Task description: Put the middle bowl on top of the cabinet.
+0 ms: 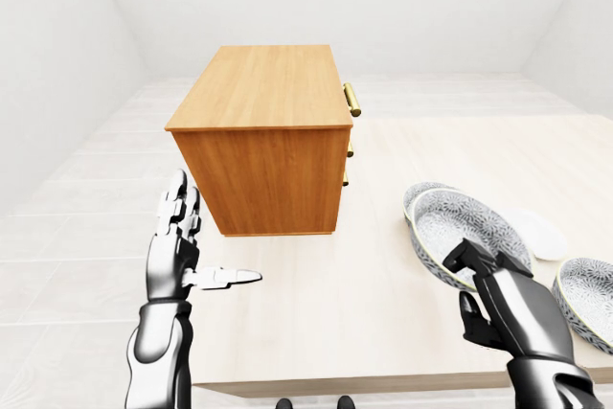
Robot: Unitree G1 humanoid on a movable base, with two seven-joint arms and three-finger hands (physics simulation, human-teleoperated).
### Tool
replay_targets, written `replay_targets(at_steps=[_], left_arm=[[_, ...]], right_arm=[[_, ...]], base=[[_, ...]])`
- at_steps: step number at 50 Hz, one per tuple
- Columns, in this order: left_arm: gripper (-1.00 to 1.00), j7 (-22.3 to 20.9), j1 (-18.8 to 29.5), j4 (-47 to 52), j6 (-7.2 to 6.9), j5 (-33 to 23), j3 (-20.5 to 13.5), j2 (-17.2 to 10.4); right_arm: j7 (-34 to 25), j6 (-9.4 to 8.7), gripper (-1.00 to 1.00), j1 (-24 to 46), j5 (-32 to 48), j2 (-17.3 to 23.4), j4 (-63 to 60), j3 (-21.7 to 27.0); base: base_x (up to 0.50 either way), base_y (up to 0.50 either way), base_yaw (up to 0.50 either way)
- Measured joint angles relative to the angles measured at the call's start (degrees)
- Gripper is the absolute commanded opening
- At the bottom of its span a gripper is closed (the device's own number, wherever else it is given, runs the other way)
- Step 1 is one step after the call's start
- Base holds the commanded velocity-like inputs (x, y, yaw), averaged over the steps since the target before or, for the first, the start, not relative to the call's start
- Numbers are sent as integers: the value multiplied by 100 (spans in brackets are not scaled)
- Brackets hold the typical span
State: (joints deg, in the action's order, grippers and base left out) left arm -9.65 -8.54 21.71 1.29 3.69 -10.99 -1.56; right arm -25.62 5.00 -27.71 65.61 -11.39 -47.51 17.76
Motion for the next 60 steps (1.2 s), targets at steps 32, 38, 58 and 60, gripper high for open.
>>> replay_targets(at_steps=[32,38,58,60], left_arm=[[100,-26,80,-141,47,54,-101,-33],[100,-15,104,-129,15,70,-132,-49],[100,-72,87,-155,47,138,-207,-68],[100,-82,82,-166,58,147,-217,-68]], right_arm=[[-1438,-1000,-100,3515,744,1425,-345,-752],[-1438,-1000,-100,4430,801,1809,87,-762],[-1438,-1000,-100,7138,570,2907,2507,-862],[-1438,-1000,-100,7436,490,2999,2857,-871]], base=[[0,0,0],[0,0,0],[0,0,0],[0,0,0]])
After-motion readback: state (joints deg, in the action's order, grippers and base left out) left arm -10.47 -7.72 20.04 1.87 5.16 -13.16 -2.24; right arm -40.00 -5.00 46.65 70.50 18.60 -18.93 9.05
